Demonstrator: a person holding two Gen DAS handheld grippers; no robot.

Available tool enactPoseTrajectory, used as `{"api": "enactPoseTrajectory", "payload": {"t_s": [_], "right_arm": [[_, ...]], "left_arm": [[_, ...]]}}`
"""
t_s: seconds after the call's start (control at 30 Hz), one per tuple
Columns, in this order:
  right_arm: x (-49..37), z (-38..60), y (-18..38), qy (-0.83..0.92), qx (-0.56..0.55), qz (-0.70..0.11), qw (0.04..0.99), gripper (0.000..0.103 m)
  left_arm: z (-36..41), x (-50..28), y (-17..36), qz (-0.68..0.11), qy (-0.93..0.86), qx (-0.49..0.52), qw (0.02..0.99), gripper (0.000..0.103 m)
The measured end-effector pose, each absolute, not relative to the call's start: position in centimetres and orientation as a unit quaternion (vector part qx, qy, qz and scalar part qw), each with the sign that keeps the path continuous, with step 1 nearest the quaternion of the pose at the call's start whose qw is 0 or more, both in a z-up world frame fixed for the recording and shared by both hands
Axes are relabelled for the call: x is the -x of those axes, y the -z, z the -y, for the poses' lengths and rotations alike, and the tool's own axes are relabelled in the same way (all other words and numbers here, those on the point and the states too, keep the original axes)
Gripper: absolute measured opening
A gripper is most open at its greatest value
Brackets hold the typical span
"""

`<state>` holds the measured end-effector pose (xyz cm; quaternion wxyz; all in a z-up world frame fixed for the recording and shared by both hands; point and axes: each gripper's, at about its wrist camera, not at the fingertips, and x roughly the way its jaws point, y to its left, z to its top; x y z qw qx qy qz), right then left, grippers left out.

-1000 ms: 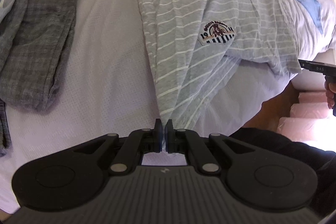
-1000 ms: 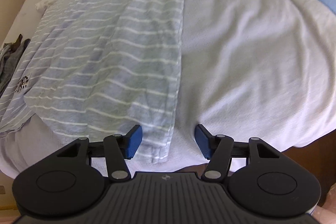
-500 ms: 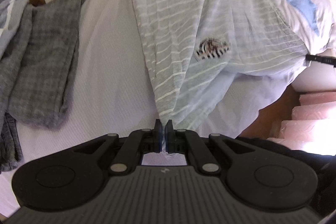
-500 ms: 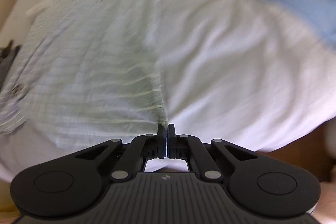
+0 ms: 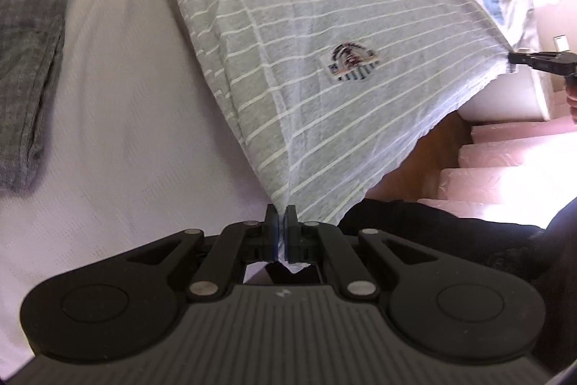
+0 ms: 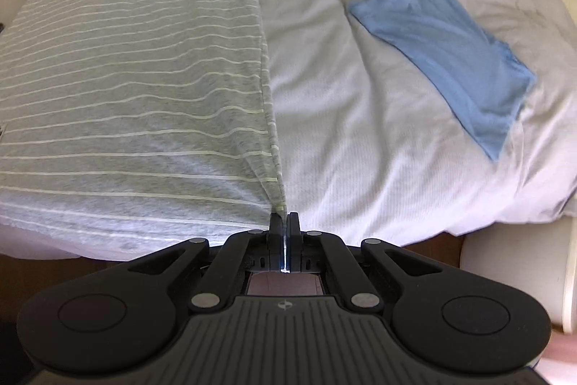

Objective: Fold clothes
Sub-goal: 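Open both grippers and release the flattened striped T-shirt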

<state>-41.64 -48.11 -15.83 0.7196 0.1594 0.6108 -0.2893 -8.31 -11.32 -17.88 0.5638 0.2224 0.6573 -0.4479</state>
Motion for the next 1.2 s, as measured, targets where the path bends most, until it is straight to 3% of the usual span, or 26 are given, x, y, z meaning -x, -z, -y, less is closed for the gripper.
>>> {"api": "enactPoseTrajectory", "payload": {"t_s": [0.17,0.33,0.4,0.47,0.87,0.97,1.13,1.2], "right_arm": [[41.7,48.0,18.3,0.278,-0.173,-0.622,0.711,0.000],[42.1,47.7,20.4,0.271,-0.166,-0.630,0.709,0.000],[42.2,47.7,20.6,0.275,-0.163,-0.632,0.706,0.016],[42.2,47.9,20.3,0.282,-0.151,-0.635,0.703,0.024],[36.5,48.5,15.6,0.239,-0.144,-0.567,0.775,0.034],[33.6,48.0,15.2,0.194,-0.143,-0.555,0.796,0.037],[29.8,45.6,15.6,0.158,-0.140,-0.558,0.803,0.038],[28.7,44.8,15.7,0.159,-0.142,-0.559,0.801,0.044]], "left_arm": [[11.9,8.8,19.7,-0.664,0.433,-0.234,0.562,0.001],[11.5,9.5,20.7,-0.674,0.409,-0.251,0.561,0.010],[11.0,9.8,20.6,-0.672,0.403,-0.271,0.559,0.010],[10.3,9.9,20.2,-0.669,0.394,-0.283,0.563,0.010],[13.0,6.5,15.8,-0.607,0.361,-0.222,0.673,0.016],[15.0,5.8,15.8,-0.585,0.366,-0.211,0.692,0.023],[17.5,1.7,17.7,-0.571,0.364,-0.189,0.711,0.023],[18.8,-0.3,18.5,-0.564,0.370,-0.184,0.715,0.023]]}}
